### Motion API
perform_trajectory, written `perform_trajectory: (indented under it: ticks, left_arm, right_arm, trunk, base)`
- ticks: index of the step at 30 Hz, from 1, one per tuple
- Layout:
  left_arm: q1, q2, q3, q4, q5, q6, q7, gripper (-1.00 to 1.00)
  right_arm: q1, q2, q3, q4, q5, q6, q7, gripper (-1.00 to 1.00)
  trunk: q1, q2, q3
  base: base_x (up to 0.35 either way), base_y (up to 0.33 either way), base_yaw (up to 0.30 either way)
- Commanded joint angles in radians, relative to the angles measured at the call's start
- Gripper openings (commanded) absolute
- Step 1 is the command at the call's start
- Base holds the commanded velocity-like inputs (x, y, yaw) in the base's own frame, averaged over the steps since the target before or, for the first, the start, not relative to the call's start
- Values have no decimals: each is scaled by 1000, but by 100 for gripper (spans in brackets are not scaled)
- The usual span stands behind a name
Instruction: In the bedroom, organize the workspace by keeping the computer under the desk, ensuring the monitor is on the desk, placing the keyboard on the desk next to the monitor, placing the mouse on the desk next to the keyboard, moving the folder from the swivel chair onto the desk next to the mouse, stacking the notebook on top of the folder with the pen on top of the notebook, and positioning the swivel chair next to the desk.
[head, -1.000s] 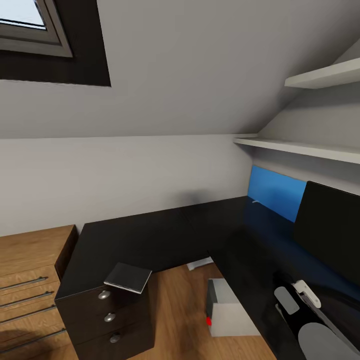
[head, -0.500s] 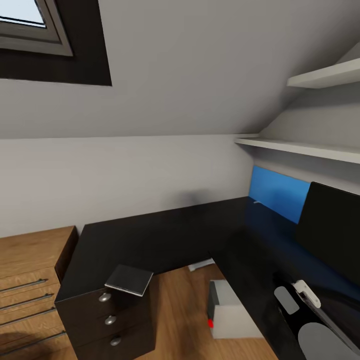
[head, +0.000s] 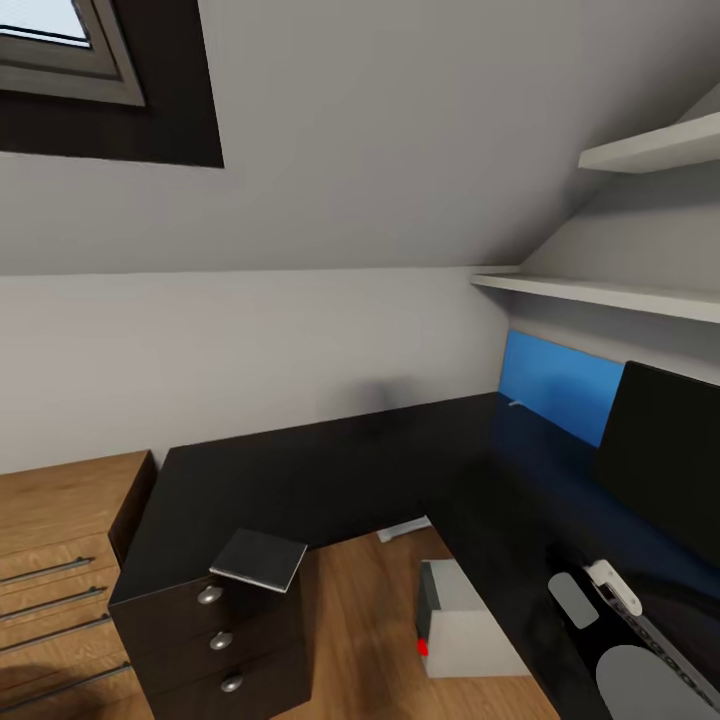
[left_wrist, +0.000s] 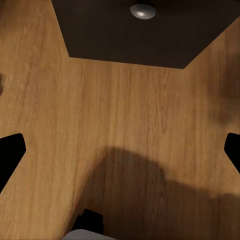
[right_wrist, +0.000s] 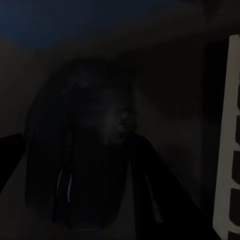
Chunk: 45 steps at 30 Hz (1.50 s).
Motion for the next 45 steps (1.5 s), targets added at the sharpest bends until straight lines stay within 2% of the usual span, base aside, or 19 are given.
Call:
perform_trajectory:
  ticks: [1, 6, 19, 20, 45]
  left_arm:
    - [0, 2, -7, -1, 8, -2, 8, 100]
    - [0, 1, -6, -1, 7, -2, 8, 100]
    - [0, 2, -6, -1, 7, -2, 5, 100]
    - [0, 1, -6, -1, 7, -2, 5, 100]
    - [0, 1, -7, -1, 6, -2, 5, 100]
  right_arm:
    - [-1, 0, 1, 0, -14, -8, 3, -100]
    - [-1, 0, 2, 0, -15, -8, 4, -100]
    - [-1, 0, 3, 0, -14, -7, 4, -100]
    - [-1, 0, 3, 0, -14, -7, 4, 100]
    - [-1, 1, 7, -3, -14, -8, 10, 100]
  trunk:
    - [4, -8, -4]
    - [23, -43, -20]
    - [23, -43, -20]
    - [23, -43, -20]
    - [23, -43, -20]
  base:
    - [0, 0, 0]
    - [0, 0, 0]
    - [0, 0, 0]
    - [0, 0, 0]
    - [0, 0, 0]
